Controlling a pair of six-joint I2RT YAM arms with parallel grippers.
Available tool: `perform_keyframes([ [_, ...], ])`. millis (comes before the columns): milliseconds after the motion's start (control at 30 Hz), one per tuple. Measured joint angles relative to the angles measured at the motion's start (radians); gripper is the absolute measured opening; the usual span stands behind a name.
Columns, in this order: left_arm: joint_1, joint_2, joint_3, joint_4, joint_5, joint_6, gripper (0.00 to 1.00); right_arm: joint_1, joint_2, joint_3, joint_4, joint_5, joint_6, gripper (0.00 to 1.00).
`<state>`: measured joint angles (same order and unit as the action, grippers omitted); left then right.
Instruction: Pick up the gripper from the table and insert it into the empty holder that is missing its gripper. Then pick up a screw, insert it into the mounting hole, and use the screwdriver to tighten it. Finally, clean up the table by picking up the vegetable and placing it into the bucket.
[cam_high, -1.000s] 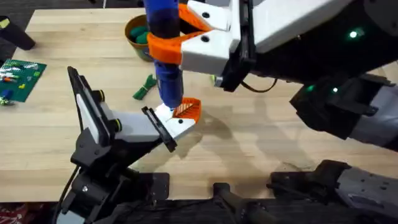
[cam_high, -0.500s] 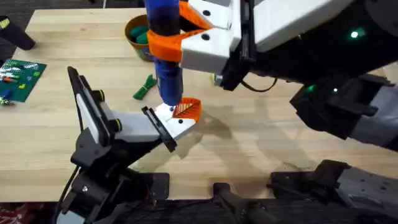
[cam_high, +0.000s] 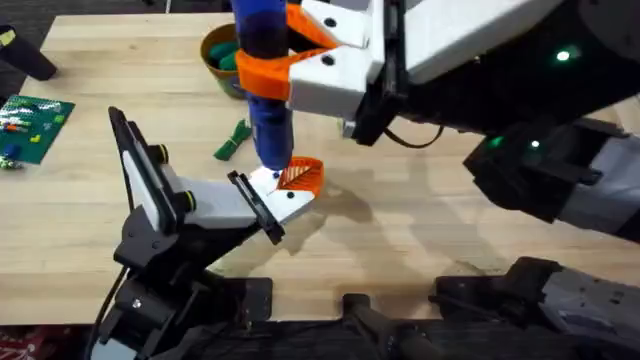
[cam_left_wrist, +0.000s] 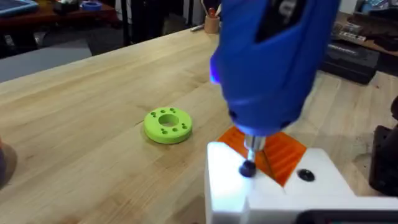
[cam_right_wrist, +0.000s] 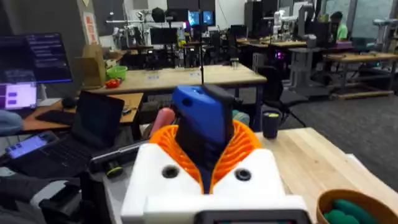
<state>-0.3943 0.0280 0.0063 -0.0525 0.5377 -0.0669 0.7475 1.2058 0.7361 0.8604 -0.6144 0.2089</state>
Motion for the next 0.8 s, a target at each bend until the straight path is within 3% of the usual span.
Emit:
perform_keyframes([
  [800,0.000,0.000,0.000,0.000,-0.004,0.000,0.015,0.011,0.016,0.000,0.005,0.015,0.000,0.048],
])
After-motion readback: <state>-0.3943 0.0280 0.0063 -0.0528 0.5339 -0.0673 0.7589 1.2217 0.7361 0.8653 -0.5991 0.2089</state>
